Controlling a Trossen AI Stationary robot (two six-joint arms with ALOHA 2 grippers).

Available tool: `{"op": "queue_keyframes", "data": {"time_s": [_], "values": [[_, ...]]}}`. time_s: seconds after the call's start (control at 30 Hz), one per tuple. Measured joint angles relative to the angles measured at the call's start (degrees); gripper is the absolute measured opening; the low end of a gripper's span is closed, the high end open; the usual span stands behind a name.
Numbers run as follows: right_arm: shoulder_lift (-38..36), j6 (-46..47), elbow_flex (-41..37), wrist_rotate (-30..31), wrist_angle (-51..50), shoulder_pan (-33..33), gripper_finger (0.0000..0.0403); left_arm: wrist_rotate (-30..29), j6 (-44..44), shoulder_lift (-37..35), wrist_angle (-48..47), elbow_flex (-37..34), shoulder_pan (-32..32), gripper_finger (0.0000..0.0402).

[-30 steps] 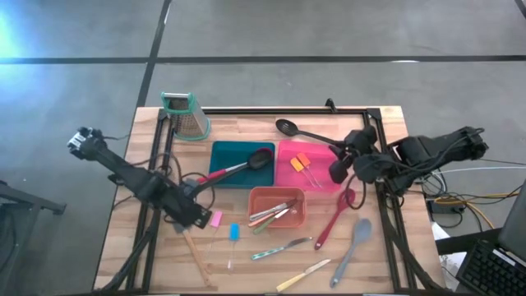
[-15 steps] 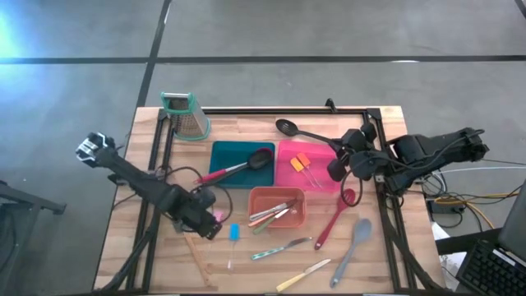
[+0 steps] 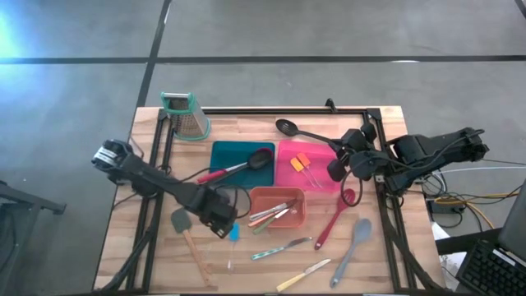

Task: Pick & Place Kitchen Items
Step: Put the pink spatula into the red bin

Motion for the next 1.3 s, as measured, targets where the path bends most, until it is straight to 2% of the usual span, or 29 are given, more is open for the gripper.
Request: {"op": "queue_keyframes", "data": {"time_s": [0.4,0.9,1.03,1.27,1.3], "values": [[0.0,0.0,0.0,0.0,0.1,0.0,0.0052,-1.8,4.4,5.8,2.6,0.0,1.4,0.0227],[0.0,0.7,0.0,-1.5,0.5,0.0,0.0054,3.3,6.1,15.8,3.3,0.2,3.3,0.0221],[0.0,0.7,0.0,-1.7,0.5,0.0,0.0052,3.4,7.4,16.9,3.9,0.2,3.5,0.0181],[0.0,0.5,0.0,-1.6,0.5,0.0,0.0052,3.9,8.0,16.6,3.9,0.0,3.5,0.0031],[0.0,0.4,0.0,-1.6,0.5,0.0,0.0051,4.0,8.2,16.2,4.0,-0.1,3.5,0.0023]]}}
